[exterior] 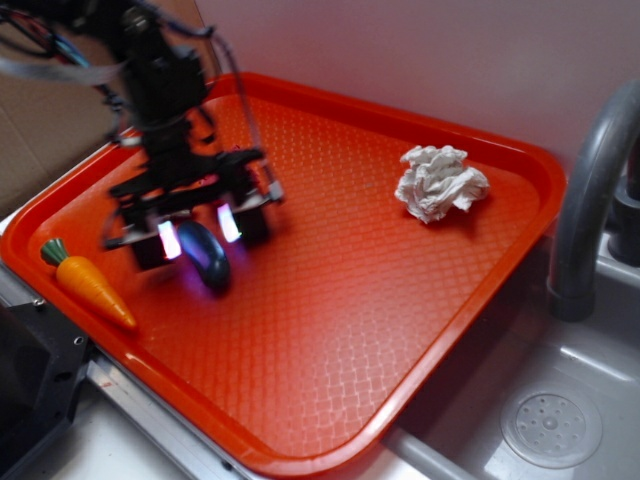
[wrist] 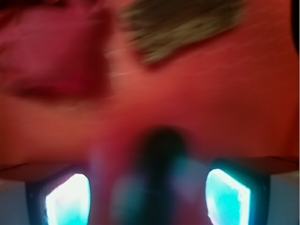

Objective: Grab the plastic pickle.

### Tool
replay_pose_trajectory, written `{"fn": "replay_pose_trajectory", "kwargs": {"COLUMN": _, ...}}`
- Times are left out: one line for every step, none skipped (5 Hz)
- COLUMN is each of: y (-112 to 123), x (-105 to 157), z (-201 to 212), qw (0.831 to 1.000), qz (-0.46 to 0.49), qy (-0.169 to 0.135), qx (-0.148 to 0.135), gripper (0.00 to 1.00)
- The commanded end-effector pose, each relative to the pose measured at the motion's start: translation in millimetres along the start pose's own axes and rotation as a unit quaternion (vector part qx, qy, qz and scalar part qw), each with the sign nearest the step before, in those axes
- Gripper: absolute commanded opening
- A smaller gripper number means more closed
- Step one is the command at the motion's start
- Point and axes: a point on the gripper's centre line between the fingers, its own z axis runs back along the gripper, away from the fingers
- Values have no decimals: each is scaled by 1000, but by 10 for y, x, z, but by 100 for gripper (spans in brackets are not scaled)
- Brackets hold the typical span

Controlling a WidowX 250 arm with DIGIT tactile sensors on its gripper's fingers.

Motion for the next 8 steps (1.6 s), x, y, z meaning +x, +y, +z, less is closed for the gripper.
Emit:
{"fn": "replay_pose_trajectory", "kwargs": {"y": 150, "x": -102, "z": -63, "qw": 1000, "qz": 16, "qy": 6, "qx": 17, "gripper": 0}}
{"fn": "replay_pose_trajectory", "kwargs": {"y": 113, "x": -112, "z": 118, "qw": 997, "qz": -78, "qy": -19, "qx": -3, "gripper": 0}}
{"fn": "replay_pose_trajectory", "kwargs": {"y": 157, "x": -186, "z": 600, "qw": 976, "qz": -197, "qy": -83, "qx": -44, "gripper": 0}}
{"fn": "replay_pose_trajectory", "kwargs": {"y": 351, "x": -193, "z": 1082, "qw": 942, "qz": -319, "qy": -76, "qx": -74, "gripper": 0}}
{"fn": "replay_pose_trajectory", "kwargs": {"y": 622, "x": -103, "z": 1551, "qw": 888, "qz": -434, "qy": -99, "qx": -115, "gripper": 0}}
{"fn": "replay_pose_trajectory", "kwargs": {"y": 757, "x": -118, "z": 1839, "qw": 822, "qz": -542, "qy": -115, "qx": -129, "gripper": 0}}
{"fn": "replay_pose_trajectory", "kwargs": {"y": 1060, "x": -204, "z": 2120, "qw": 789, "qz": -582, "qy": -129, "qx": -150, "gripper": 0}}
{"fn": "replay_pose_trajectory", "kwargs": {"y": 957, "x": -176, "z": 2043, "qw": 801, "qz": -575, "qy": -112, "qx": -122, "gripper": 0}}
